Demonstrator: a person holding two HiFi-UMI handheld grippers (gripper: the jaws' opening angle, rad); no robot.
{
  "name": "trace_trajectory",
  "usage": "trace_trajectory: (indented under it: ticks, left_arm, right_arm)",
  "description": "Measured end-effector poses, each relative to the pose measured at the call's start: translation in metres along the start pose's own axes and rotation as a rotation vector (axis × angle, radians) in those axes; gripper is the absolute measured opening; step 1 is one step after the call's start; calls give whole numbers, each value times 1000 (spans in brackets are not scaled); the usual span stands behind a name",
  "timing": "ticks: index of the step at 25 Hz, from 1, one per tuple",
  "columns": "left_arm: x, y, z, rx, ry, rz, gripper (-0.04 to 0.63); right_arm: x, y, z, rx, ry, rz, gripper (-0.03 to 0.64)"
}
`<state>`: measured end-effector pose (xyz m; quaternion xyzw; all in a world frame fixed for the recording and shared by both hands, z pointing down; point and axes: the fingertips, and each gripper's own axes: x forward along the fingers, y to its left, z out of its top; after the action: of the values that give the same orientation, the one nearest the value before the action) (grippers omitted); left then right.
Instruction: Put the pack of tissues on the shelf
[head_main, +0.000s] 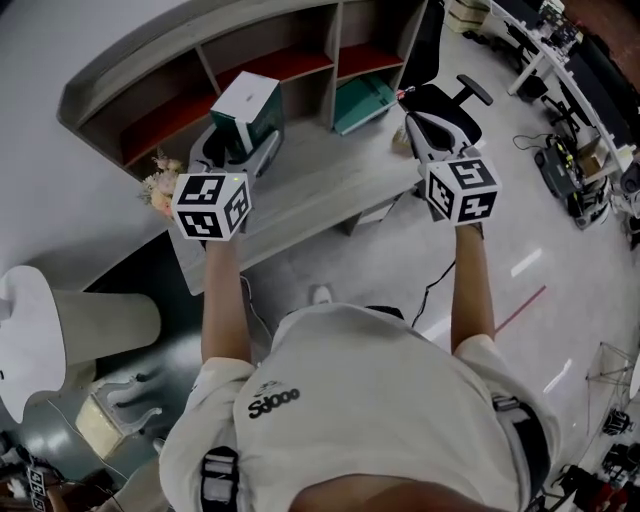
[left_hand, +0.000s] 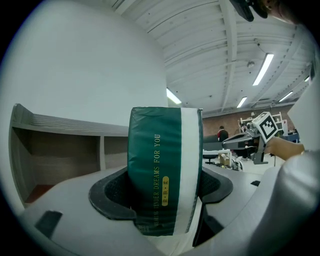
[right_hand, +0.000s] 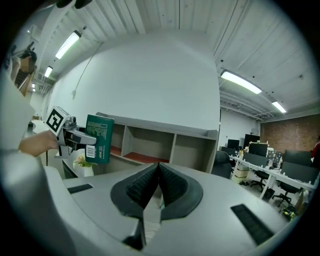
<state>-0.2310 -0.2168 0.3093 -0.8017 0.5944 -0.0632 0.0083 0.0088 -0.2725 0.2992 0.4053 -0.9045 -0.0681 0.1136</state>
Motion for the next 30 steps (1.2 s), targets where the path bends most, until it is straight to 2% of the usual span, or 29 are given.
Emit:
trace_trajectory:
  ticks: [5,11,17,23,30]
  left_arm:
    - [29,23,-6,-4,1,-21,365]
    - [73,32,1,-33,-36,4,364]
    - [118,40,0,-32,-16,11,365]
    - [175,57,-3,-65,15,36,365]
    - [245,73,-18,-76,61,68,365]
  right_arm:
    - [23,-4,-2,28,-9,-23,6]
    - [36,-43,-6,108,-37,-58,6]
    - [67,-73,-22,137,-23,-50,6]
    - [113,-101,-25,161,-22,0,6]
    - [165,-120,-36,121,-1,128,6]
